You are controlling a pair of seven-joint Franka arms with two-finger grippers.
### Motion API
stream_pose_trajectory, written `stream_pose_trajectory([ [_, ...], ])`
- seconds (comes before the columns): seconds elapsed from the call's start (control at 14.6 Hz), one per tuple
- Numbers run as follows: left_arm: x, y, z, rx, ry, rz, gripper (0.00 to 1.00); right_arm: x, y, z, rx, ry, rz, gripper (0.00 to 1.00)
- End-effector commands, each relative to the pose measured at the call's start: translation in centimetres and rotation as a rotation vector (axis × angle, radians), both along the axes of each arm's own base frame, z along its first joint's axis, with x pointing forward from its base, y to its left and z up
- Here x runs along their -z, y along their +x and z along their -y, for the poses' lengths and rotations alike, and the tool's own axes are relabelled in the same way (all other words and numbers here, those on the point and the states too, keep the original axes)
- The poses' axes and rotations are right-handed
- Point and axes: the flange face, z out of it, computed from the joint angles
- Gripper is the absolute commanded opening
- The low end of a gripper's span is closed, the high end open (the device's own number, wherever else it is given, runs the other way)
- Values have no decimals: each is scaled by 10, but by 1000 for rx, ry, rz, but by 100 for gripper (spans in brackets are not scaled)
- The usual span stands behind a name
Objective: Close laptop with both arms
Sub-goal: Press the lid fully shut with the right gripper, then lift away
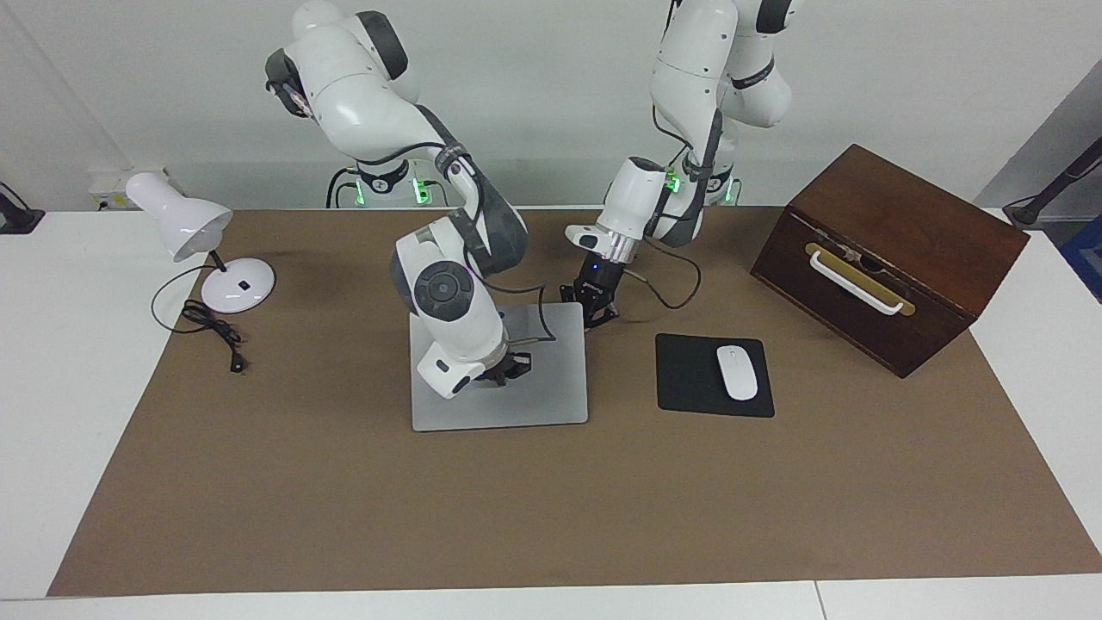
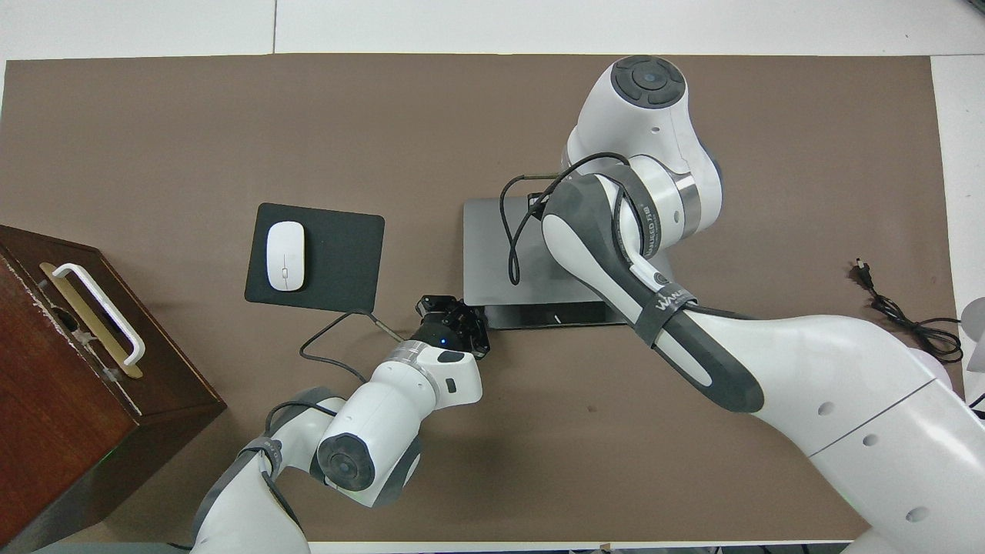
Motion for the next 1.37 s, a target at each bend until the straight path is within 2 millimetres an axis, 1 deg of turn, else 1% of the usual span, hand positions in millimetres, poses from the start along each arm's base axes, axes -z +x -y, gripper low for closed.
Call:
stream_pose_trajectory([
  [0.0, 45, -7, -20, -5, 80, -66, 0, 13, -7, 4, 29, 8, -3, 0],
  [0.55, 45, -7, -20, -5, 81, -67, 0, 41, -16, 2, 31, 16, 24, 0],
  [1.03, 45, -6, -22, -9, 81, -66, 0, 37, -15, 2, 31, 14, 19, 0],
  [1.17, 47, -8, -23, -6, 86, -69, 0, 29, -12, 2, 34, 17, 18, 0],
  [1.31, 48, -9, -25, 1, 95, -69, 0, 17, -9, 2, 29, 9, 10, 0],
])
